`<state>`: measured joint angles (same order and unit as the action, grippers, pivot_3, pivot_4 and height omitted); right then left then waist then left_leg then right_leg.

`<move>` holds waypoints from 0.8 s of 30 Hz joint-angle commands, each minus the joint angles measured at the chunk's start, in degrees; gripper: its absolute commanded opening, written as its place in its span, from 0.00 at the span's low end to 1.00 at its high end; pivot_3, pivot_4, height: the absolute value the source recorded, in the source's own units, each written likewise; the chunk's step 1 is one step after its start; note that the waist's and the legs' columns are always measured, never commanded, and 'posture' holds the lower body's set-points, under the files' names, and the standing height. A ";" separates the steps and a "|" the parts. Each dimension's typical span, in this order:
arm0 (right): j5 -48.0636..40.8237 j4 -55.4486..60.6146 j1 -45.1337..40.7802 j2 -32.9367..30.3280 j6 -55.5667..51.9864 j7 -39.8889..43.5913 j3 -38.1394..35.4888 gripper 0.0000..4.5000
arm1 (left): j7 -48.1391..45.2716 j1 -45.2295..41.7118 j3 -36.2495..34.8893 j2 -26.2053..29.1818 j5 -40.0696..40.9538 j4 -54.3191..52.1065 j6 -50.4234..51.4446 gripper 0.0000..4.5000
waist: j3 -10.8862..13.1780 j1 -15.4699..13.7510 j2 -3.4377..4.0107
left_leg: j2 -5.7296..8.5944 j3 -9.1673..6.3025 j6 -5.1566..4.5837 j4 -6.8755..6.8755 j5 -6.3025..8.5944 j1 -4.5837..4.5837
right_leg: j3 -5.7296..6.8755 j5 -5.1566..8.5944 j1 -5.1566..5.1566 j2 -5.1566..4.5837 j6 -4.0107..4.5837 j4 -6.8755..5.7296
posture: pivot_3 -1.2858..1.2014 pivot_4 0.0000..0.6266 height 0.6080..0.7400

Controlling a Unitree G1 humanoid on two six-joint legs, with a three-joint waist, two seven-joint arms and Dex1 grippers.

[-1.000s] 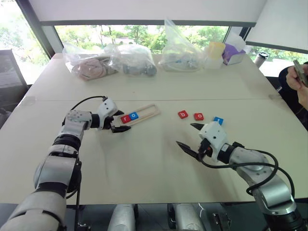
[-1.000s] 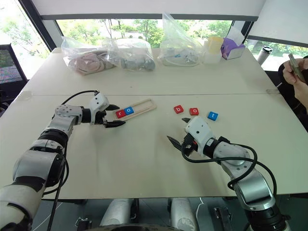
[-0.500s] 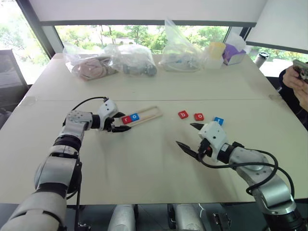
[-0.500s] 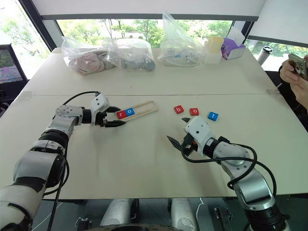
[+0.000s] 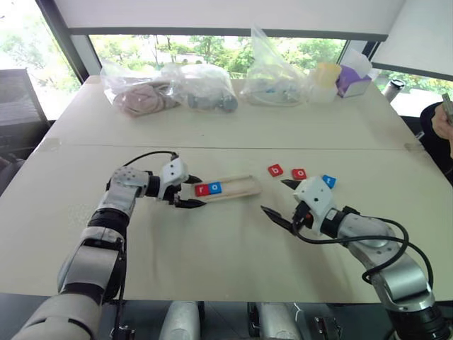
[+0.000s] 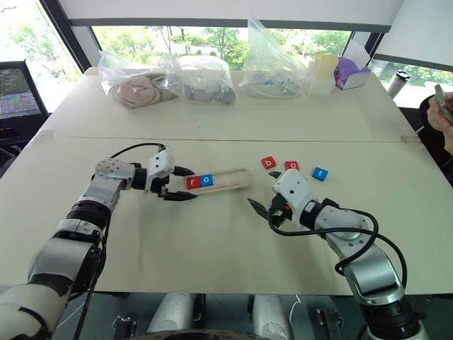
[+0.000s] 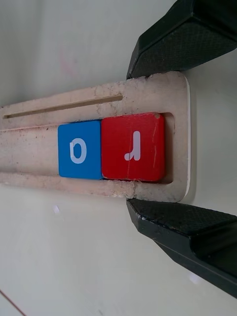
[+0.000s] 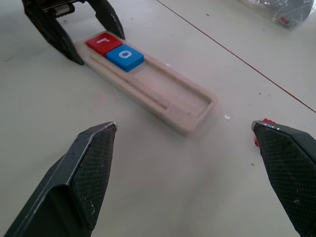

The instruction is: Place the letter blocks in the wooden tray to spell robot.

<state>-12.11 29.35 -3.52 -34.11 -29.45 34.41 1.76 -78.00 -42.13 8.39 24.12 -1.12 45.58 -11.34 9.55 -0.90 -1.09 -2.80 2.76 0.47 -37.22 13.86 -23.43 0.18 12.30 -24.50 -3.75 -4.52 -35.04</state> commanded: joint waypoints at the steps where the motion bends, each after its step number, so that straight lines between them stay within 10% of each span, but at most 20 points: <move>1: -0.31 0.96 -0.49 -0.72 1.01 0.15 -1.98 1.00 | -2.74 4.19 5.87 -2.23 -1.47 -4.96 3.01 0.70 | 0.00 0.02 0.00 | 0.01 0.01 0.00 0.00 0.00 -0.01 | 0.00 0.00 0.00 0.00 0.00 0.03 | 0.52 0.24 1.00; 24: -0.17 1.68 0.40 -0.59 0.58 -0.83 -2.17 1.00 | 3.77 11.69 13.54 -1.03 -3.07 -26.78 14.72 0.70 | 0.00 0.07 0.00 | 0.01 -0.04 0.00 -0.02 0.00 -0.01 | 0.00 0.02 0.00 0.00 -0.04 0.04 | 0.52 0.24 1.00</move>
<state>-12.11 29.33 -2.65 -34.59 -29.55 33.88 0.87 -74.37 -32.35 17.37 23.50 -1.93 18.27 1.66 9.56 -0.82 -1.09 -2.79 2.71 0.47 -37.24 13.86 -23.44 0.18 12.32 -24.49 -3.75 -4.55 -35.00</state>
